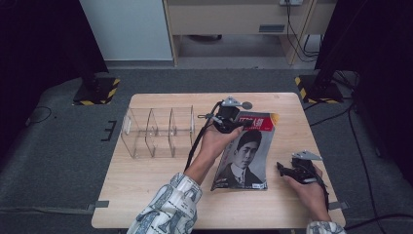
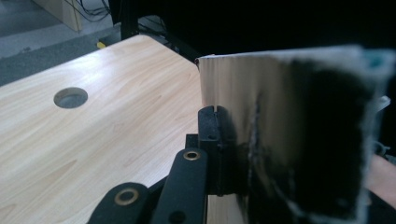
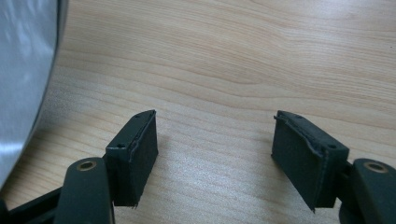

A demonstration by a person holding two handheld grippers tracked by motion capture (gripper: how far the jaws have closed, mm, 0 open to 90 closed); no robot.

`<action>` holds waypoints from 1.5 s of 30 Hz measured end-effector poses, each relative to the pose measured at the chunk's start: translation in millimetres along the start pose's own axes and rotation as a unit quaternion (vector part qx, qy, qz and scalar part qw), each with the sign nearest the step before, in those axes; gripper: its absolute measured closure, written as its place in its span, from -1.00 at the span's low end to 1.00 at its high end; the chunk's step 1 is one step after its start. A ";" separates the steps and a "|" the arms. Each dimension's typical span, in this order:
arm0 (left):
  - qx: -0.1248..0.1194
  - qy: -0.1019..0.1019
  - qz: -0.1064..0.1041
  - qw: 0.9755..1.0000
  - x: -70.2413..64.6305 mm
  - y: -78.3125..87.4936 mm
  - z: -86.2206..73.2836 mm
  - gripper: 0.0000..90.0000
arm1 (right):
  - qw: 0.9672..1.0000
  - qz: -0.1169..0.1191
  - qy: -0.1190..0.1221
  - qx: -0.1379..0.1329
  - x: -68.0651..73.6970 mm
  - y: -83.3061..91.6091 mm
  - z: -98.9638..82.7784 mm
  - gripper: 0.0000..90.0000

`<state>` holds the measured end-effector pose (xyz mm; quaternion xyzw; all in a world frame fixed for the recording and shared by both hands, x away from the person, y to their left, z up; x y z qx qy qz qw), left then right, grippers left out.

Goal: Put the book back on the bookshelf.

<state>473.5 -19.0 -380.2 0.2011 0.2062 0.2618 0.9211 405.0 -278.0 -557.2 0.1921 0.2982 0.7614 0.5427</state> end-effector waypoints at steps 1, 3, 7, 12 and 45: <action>-0.001 -0.001 0.000 1.000 -0.1 2.0 1.7 0.93 | 1.000 0.000 0.000 0.000 0.2 -0.1 0.0 -0.30; -0.008 -0.002 0.001 1.000 0.1 7.2 6.5 0.93 | 1.000 0.001 0.000 0.000 0.5 -0.1 0.1 -0.31; -0.019 -0.004 0.003 1.000 -0.6 15.2 12.2 0.93 | 1.000 0.001 0.000 0.000 0.5 -0.2 0.2 -0.31; -0.027 -0.003 0.003 1.000 -0.2 20.7 16.3 0.93 | 1.000 0.001 0.000 0.000 0.8 -0.2 0.3 -0.31; -0.064 0.000 0.019 0.998 4.2 64.2 27.4 0.93 | 1.000 0.006 0.006 0.000 2.2 -0.7 0.6 -0.31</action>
Point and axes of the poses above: each handheld gripper's, and its own axes: y roughly backward along the jaws, z roughly out of its top, x roughly to its left, the point moved 3 cm from there along -y, roughly forward along the jaws, and after that the axes turned 3 degrees about y, right-handed, at the moved point
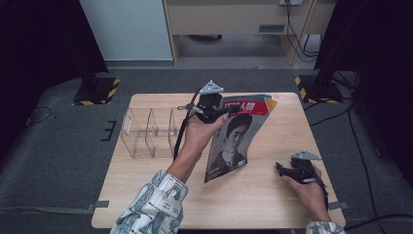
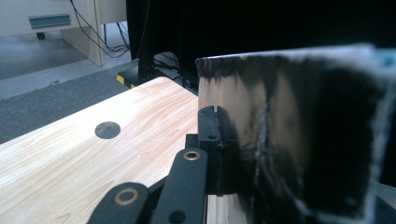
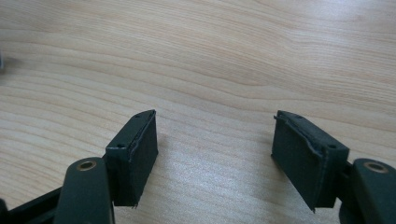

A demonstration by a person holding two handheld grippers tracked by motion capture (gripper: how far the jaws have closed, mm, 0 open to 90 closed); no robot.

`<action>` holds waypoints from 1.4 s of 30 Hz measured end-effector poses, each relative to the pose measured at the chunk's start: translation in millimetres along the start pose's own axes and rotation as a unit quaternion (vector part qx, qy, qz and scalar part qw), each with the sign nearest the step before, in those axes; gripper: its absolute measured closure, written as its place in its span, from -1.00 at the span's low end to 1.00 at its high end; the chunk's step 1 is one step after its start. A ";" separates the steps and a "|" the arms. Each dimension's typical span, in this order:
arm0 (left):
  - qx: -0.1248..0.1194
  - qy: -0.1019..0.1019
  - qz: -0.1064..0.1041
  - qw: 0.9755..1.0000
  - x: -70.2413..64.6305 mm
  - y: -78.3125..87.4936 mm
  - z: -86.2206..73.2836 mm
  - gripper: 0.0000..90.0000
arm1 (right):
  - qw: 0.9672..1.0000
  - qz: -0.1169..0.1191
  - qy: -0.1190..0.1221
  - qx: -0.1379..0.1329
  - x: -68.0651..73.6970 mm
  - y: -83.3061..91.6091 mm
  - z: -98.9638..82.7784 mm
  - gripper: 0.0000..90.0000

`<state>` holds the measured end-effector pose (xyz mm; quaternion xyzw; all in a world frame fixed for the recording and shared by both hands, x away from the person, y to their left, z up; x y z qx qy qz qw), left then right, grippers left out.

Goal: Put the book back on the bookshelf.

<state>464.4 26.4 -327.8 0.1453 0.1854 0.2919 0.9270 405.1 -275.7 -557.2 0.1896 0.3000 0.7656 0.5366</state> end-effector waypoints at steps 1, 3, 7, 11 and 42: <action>0.000 0.002 0.000 1.000 0.5 1.1 -0.6 0.93 | 1.000 0.000 0.001 0.001 -0.1 0.1 -0.1 -0.31; -0.001 0.002 0.000 1.000 1.1 2.7 -1.3 0.93 | 1.000 0.000 0.003 0.000 -0.1 0.0 0.0 -0.31; -0.004 0.004 0.001 1.000 1.5 5.0 -1.5 0.93 | 1.000 0.000 0.002 0.000 0.1 0.0 0.0 -0.31; -0.005 0.005 -0.001 1.000 0.1 7.9 -2.1 0.93 | 1.000 0.001 0.003 0.000 0.5 0.0 0.0 -0.30; -0.023 0.009 -0.011 1.000 5.7 49.7 -19.7 0.93 | 1.000 0.003 -0.001 0.001 1.7 0.1 0.1 -0.31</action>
Point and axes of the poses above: each handheld gripper's, and its own axes: y roughly backward along the jaws, z roughly out of its top, x roughly to its left, the point moved 3 cm from there along -y, roughly forward along the jaws, and after that the axes turned 3 degrees about y, right-handed, at the moved point
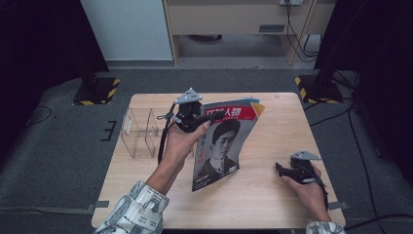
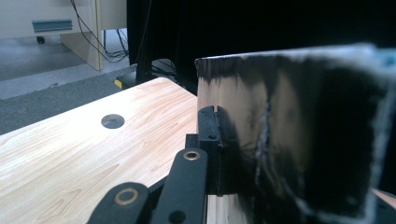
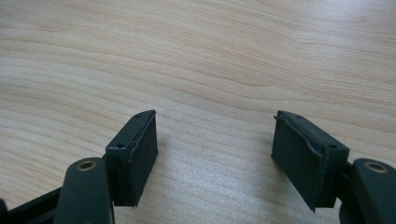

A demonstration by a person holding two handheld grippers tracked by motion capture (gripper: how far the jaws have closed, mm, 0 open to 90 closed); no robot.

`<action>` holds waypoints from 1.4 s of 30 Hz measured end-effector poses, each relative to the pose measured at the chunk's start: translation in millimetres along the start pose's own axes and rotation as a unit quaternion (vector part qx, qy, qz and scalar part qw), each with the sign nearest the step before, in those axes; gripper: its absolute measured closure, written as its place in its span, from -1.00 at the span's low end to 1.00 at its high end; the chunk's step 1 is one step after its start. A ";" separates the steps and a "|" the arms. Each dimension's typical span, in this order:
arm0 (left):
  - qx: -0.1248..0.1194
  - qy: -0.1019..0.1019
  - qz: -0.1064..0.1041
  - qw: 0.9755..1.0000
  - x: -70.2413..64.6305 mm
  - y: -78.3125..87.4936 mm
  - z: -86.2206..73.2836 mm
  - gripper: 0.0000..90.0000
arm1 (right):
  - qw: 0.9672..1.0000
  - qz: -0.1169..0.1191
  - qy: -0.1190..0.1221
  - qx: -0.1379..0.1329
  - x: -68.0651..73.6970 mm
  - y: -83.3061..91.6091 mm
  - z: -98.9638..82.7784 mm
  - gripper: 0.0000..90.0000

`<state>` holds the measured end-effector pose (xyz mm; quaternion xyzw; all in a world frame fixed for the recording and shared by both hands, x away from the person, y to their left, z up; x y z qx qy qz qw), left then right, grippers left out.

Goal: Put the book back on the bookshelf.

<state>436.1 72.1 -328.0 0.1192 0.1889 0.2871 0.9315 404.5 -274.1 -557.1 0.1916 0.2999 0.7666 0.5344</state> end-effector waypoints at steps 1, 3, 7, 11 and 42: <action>0.000 0.001 0.000 1.000 -0.1 0.9 -1.1 0.93 | 1.000 0.000 0.000 0.000 0.0 0.0 0.0 -0.31; 0.000 0.002 -0.002 1.000 -0.3 2.4 -2.7 0.93 | 1.000 0.001 0.002 0.001 0.0 0.2 -0.1 -0.31; 0.000 0.003 -0.005 1.000 -0.8 6.1 -5.6 0.93 | 1.000 0.002 0.004 0.001 -0.1 0.2 -0.2 -0.31; -0.001 0.000 -0.003 1.000 -1.2 10.2 -6.4 0.93 | 1.000 0.002 0.004 0.001 -0.1 0.2 -0.2 -0.31; -0.026 0.016 -0.001 1.000 15.5 77.6 -25.5 0.93 | 1.000 0.001 0.004 0.001 0.0 0.1 -0.2 -0.31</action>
Point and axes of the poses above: each handheld gripper's, and its own axes: y roughly backward along the jaws, z roughly out of its top, x roughly to its left, the point moved 3 cm from there along -y, roughly forward along the jaws, and after that the axes turned 3 degrees about y, right-handed, at the moved point
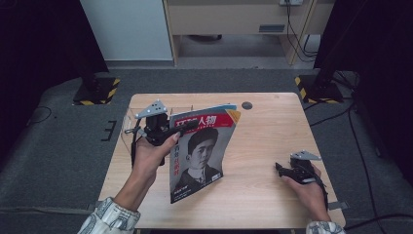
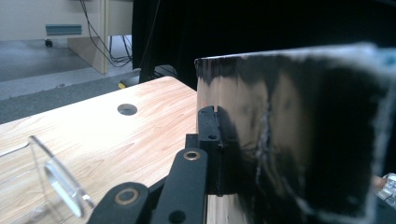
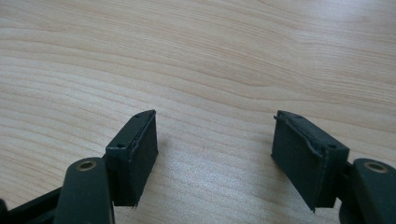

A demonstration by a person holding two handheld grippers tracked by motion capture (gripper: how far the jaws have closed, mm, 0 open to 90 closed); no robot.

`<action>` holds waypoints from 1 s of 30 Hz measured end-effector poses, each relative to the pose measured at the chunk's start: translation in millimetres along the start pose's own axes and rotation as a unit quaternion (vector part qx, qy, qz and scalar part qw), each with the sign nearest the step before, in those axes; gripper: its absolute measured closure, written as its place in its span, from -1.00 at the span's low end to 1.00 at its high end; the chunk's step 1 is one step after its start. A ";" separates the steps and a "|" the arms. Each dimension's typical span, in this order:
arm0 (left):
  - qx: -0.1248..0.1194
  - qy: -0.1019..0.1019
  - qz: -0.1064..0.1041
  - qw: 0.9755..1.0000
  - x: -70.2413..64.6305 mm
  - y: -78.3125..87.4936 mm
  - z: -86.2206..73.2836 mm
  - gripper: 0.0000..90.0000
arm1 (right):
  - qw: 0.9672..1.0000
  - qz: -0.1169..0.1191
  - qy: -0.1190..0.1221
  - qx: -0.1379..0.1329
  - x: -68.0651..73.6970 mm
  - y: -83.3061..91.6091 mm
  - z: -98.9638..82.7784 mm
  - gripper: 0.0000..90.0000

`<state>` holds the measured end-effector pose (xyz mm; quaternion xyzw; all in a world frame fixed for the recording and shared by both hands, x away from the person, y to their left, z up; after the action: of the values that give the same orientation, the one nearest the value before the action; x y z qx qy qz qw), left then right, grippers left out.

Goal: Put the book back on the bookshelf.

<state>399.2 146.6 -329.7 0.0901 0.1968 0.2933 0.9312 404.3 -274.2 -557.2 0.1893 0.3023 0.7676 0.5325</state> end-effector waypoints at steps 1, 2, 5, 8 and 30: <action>-0.002 0.000 0.003 1.000 1.8 4.4 -1.1 0.93 | 1.000 0.000 0.000 0.001 0.0 0.1 0.0 -0.31; -0.002 0.000 0.003 1.000 1.8 4.4 -1.1 0.93 | 1.000 0.000 0.000 0.001 0.0 0.1 0.0 -0.31; -0.004 0.002 0.005 1.000 4.5 10.7 -2.9 0.93 | 1.000 0.000 -0.001 0.000 0.1 0.0 0.0 -0.31; -0.007 0.005 0.008 1.000 7.4 16.0 -4.0 0.93 | 1.000 0.001 -0.001 0.000 0.2 0.1 0.0 -0.31; -0.014 0.011 0.027 0.999 22.9 48.7 -8.5 0.93 | 1.000 0.000 -0.001 0.001 0.2 0.1 0.0 -0.31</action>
<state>388.0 199.9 -330.8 0.0792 0.2000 0.3224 0.9218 404.1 -274.0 -557.2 0.1909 0.3023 0.7672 0.5325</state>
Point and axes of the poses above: each handheld gripper's, and its own axes: y roughly backward along the jaws, z roughly out of its top, x roughly to its left, the point moved 3 cm from there along -y, roughly forward along the jaws, and after that the axes turned 3 degrees about y, right-handed, at the moved point
